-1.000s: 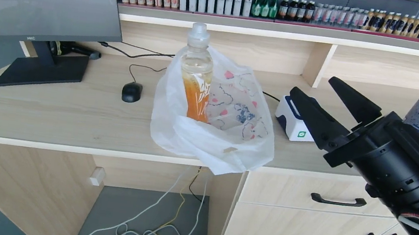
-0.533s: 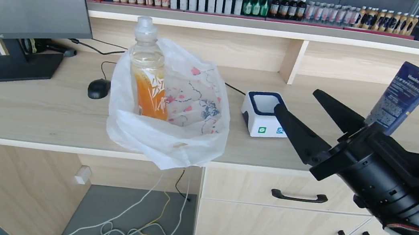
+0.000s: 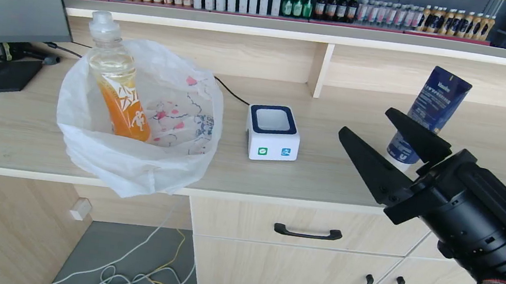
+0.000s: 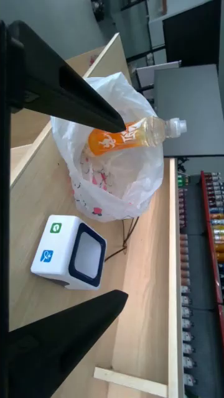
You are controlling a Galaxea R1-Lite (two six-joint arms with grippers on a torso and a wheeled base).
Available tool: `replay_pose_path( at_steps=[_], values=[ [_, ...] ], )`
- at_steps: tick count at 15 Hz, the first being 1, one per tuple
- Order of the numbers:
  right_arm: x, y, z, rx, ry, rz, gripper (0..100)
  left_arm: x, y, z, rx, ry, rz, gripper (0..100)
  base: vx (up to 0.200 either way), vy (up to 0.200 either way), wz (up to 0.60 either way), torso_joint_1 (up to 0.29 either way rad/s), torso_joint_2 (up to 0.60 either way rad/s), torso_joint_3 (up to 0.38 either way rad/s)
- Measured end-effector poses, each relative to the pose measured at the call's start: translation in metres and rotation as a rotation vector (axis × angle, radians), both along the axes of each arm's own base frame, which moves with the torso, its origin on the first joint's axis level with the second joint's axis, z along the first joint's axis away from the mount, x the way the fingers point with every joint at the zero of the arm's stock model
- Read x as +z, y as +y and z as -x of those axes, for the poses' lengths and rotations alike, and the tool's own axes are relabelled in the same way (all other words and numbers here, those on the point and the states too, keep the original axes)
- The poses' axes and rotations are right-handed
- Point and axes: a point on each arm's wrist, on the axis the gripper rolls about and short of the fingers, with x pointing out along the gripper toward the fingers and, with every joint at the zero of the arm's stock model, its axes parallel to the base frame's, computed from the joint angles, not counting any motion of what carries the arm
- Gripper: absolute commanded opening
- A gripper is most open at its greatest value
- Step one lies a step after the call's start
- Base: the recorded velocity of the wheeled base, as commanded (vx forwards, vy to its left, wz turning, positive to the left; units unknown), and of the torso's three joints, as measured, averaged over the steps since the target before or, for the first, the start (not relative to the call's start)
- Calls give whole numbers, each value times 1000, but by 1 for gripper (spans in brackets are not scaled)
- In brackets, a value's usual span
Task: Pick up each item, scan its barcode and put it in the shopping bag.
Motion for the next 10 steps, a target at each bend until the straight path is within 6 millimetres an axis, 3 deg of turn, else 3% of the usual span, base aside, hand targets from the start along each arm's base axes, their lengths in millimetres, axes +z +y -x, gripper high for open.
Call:
replay_pose_path(
  at_steps=[10],
  values=[
    [-1, -3, -1, -2, 16, -13, 100, 0, 0, 0, 0, 0, -1, 100, 0, -200, 0, 0, 2, 2]
  ],
)
